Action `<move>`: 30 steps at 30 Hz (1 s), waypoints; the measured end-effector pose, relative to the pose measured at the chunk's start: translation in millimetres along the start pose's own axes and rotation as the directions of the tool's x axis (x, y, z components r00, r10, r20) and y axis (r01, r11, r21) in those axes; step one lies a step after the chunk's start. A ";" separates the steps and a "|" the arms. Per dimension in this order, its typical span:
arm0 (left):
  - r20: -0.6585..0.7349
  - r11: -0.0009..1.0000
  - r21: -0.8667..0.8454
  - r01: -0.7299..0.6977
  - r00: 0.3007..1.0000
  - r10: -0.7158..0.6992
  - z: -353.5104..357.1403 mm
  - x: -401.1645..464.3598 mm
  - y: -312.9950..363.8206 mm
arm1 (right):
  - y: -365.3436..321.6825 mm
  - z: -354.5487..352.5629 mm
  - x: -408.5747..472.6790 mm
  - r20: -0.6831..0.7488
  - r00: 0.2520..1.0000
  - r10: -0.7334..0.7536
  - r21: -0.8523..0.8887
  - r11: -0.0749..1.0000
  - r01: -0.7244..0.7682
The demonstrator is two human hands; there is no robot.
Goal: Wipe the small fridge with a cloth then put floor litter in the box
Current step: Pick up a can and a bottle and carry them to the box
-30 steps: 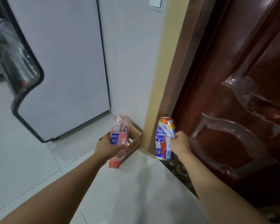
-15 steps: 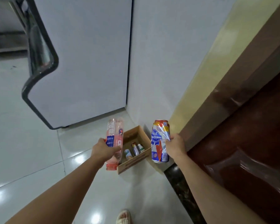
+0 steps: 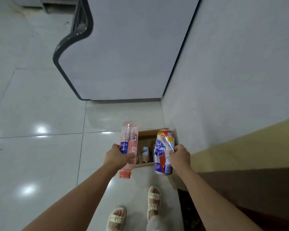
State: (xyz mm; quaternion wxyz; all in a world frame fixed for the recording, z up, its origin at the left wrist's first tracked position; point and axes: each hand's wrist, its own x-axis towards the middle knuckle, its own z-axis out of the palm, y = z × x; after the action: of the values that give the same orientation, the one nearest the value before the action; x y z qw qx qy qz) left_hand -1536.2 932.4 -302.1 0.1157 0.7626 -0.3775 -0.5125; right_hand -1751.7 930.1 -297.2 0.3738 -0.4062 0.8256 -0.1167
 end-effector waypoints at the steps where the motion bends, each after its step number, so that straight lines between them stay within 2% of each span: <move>1: -0.013 0.999 -0.021 0.026 1.000 -0.026 8.8 5.8 -0.9 | 3.0 4.4 13.5 0.027 1.000 -0.001 -0.018 1.000 0.002; 7: -0.050 0.990 -0.081 0.111 0.992 -0.116 71.7 58.2 -18.3 | 37.5 43.3 96.0 0.111 0.992 0.056 -0.143 0.989 -0.040; 15: -0.009 0.979 -0.035 0.199 0.980 -0.199 144.4 170.8 -61.2 | 88.5 125.6 209.4 0.112 0.988 0.105 -0.059 0.993 -0.098; 23: 0.035 0.984 0.017 0.176 0.984 -0.176 221.6 315.9 -118.5 | 147.0 236.0 319.1 0.135 0.986 0.099 -0.017 0.995 -0.098; 30: 0.010 0.978 0.082 0.191 0.981 -0.193 278.4 391.7 -159.4 | 184.2 301.2 376.6 0.127 0.983 0.133 -0.030 0.991 -0.130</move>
State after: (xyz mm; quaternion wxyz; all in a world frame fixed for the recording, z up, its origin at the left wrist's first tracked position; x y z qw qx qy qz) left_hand -1630.9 828.8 -788.5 0.0314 0.7948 -0.3233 -0.5126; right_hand -1791.8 796.4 -794.2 0.4288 -0.3613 0.8261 -0.0563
